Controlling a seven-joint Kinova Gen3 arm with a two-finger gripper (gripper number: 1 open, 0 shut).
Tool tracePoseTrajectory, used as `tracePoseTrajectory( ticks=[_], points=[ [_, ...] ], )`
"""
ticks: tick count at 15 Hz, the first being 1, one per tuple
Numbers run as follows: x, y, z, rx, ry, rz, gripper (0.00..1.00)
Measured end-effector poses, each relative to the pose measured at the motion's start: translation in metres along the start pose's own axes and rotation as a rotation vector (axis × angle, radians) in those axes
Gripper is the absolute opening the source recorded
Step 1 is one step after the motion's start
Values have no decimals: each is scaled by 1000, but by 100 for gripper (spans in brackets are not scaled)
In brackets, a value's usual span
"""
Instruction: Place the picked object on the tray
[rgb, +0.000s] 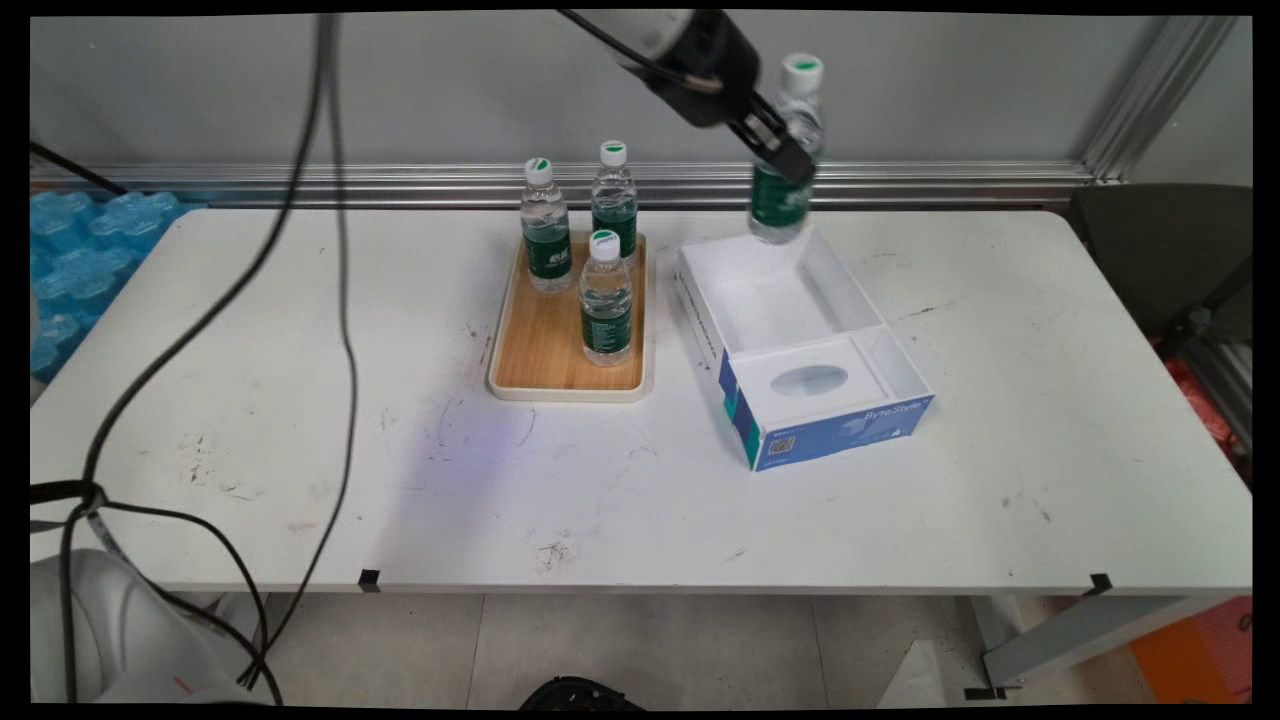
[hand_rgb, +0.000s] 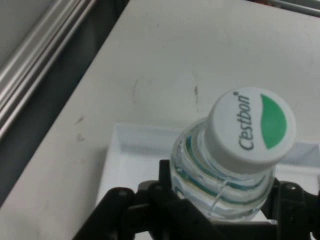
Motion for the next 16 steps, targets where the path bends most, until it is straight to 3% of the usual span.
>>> tracePoseTrajectory(
  ticks=[10, 16],
  points=[
    [-59, -41, -131, 33, -47, -15, 0],
    [-113, -70, -192, 62, -86, -69, 0]
  ],
)
